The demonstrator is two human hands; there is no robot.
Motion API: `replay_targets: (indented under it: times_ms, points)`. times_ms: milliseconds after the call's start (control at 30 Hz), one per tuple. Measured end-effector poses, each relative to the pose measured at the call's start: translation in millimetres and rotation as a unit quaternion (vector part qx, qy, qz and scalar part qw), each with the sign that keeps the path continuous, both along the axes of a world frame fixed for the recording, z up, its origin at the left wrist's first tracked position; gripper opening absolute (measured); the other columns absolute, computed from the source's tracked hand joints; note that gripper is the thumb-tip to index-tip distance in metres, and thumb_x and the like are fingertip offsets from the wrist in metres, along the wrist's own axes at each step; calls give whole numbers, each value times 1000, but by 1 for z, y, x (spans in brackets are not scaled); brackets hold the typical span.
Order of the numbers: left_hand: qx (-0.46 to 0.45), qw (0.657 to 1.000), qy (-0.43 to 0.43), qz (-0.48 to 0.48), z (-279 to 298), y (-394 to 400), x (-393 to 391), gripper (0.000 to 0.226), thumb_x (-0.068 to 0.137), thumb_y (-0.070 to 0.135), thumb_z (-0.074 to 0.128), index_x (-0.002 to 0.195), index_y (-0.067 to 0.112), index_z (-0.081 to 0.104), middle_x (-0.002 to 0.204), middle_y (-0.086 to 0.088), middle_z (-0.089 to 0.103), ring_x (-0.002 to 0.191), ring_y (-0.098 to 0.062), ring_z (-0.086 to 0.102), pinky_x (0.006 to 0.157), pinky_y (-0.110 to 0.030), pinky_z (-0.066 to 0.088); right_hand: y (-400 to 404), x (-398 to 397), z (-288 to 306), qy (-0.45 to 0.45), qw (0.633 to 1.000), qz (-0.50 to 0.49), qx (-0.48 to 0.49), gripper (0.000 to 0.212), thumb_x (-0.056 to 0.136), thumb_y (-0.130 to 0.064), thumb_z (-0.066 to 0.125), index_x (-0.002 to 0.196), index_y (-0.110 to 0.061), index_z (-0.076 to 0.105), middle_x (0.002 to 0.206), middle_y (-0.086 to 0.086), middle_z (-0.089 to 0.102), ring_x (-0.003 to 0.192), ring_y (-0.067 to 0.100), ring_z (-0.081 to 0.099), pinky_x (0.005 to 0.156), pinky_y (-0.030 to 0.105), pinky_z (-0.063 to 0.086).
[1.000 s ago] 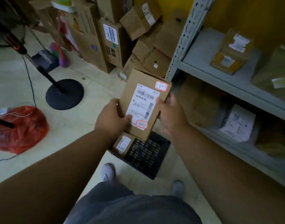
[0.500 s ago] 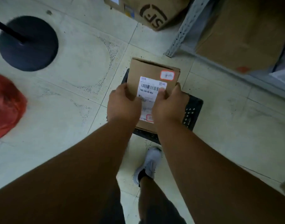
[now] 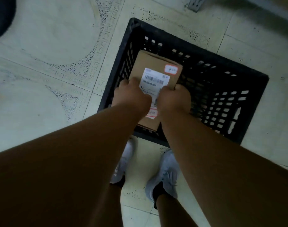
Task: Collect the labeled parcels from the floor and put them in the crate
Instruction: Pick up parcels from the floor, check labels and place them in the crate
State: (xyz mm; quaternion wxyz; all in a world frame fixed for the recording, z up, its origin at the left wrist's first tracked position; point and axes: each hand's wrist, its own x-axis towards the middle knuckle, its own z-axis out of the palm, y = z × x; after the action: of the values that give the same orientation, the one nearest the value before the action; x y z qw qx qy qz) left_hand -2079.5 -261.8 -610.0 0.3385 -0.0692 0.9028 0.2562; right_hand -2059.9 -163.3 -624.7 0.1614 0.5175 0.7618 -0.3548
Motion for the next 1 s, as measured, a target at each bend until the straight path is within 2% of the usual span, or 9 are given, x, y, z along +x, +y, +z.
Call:
replay_targets:
  times_ms: [67,200,433,533,667,800,867,933,1000]
  points:
    - [-37,999,-18,-16,-16,-1,-1,51,85,25,58,135,24,48,133,-8,48,118,-31,53,92,-47,54,-4,-3,-18,-15,999,-20,-33,30,98,-29,50,117,-10,64,123,12,64,106,30,64,89,42,56]
    - [-61,997,-30,-22,-40,-2,-1,49,86,23,58,135,24,48,138,-9,45,124,-34,49,95,-49,51,-10,-1,-44,-32,995,-35,-82,29,96,-26,51,117,-9,63,123,13,63,109,31,62,90,44,55]
    - [-110,990,-61,-67,-58,-2,1,56,89,39,61,140,18,46,142,-14,37,128,-35,42,97,-46,44,-16,9,-60,-3,997,27,-71,33,98,-27,53,124,-8,61,129,13,61,113,28,61,90,38,55]
    - [-129,985,-73,-84,-61,0,0,56,91,46,58,137,15,48,144,-14,33,128,-36,41,95,-46,44,-15,12,-61,-5,994,42,-103,33,98,-25,53,126,-9,60,131,11,60,113,27,62,82,30,54]
    - [-146,979,-102,-103,-66,3,-4,55,94,38,57,140,10,44,148,-17,28,126,-36,45,100,-44,43,-10,14,-65,-1,991,58,-124,31,99,-18,51,126,-6,60,130,12,62,113,26,62,70,23,43]
    - [-166,974,-111,-110,-68,8,-2,65,95,27,59,148,5,28,151,-19,25,130,-36,43,105,-45,42,-7,15,-69,-24,983,104,-147,35,98,-10,51,132,-6,55,137,12,57,120,25,58,74,22,47]
    - [-171,971,-99,-131,-60,12,2,68,99,22,52,153,5,15,157,-21,19,139,-38,34,109,-49,38,-3,15,-62,-40,977,122,-169,38,97,-11,54,136,-10,53,139,12,54,121,25,57,67,17,45]
    - [-192,959,-76,-196,-41,19,3,73,98,22,53,155,11,10,161,-20,8,144,-38,23,109,-50,39,3,16,-45,-27,974,124,-188,38,99,-17,55,137,-16,54,138,10,56,120,26,59,78,21,51]
    - [-183,944,-4,-274,-10,23,5,65,95,22,55,151,13,24,156,-19,22,138,-38,32,101,-49,43,10,19,-15,10,975,117,-189,39,98,-20,56,137,-20,53,133,8,58,114,24,60,94,34,53]
